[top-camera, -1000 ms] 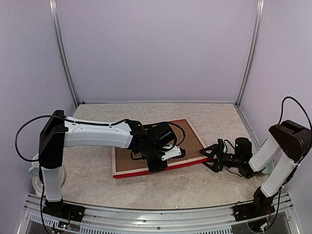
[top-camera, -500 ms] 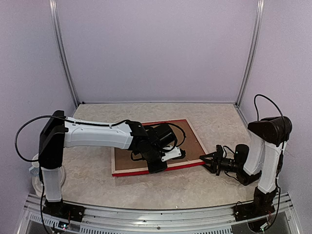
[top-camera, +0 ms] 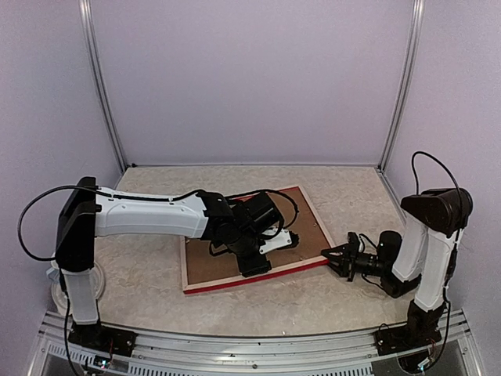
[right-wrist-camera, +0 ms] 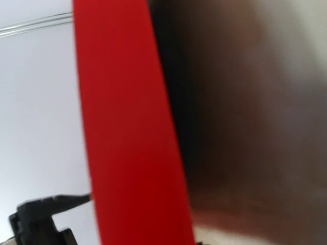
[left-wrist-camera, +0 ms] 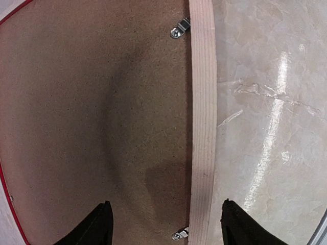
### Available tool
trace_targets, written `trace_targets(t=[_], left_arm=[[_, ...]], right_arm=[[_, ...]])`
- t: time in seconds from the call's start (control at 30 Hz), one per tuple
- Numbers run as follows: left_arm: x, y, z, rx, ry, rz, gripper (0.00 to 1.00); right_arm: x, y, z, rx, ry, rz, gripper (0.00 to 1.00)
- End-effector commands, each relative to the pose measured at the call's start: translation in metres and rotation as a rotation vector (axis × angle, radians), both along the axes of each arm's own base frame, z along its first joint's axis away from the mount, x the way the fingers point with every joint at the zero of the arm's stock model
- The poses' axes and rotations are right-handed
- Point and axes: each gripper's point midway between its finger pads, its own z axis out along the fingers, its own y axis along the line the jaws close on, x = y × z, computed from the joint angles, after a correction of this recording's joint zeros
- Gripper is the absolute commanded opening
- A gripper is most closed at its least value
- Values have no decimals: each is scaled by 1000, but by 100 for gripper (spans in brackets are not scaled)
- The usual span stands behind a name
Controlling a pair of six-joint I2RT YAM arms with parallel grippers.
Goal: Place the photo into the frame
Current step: Pass from the left arm to the right, then pass from the right arm to the left
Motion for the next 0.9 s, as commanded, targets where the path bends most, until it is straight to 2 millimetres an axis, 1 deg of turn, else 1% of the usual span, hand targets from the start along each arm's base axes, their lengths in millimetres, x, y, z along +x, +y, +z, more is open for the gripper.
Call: trace_targets(t=[0.0, 0.03, 0.1, 0.13, 0.3, 0.37, 0.47, 0.57, 0.63, 0.73, 0.87], left_arm=[[5, -12, 31, -74, -80, 11, 76], [4, -13, 33, -78, -92, 11, 80], [2, -16, 38, -84, -122, 14, 97], [0, -18, 38, -80, -140, 13, 99], [-4, -17, 34, -27, -299, 46, 99], [-4, -17, 35, -21, -360, 64, 99], [1, -19, 43, -29, -459, 103, 98], [1, -22, 56, -43, -577, 130, 92], [3, -25, 67, -67, -649, 155, 89], [2, -29, 75, -90, -716, 168, 87], [1, -32, 66, -69, -740, 156, 85]], right_arm=[[12, -3, 53, 45, -236, -36, 23], [12, -3, 54, 40, -234, -39, 23], [13, -4, 56, 25, -227, -45, 23], [13, -4, 59, 19, -229, -48, 23], [19, -8, 69, -69, -212, -70, 24], [24, -12, 77, -119, -212, -91, 24], [27, -18, 94, -168, -223, -131, 25], [26, -22, 104, -185, -223, -147, 26], [24, -22, 107, -182, -218, -148, 26], [22, -21, 106, -166, -203, -143, 26], [17, -18, 106, -136, -193, -139, 25]])
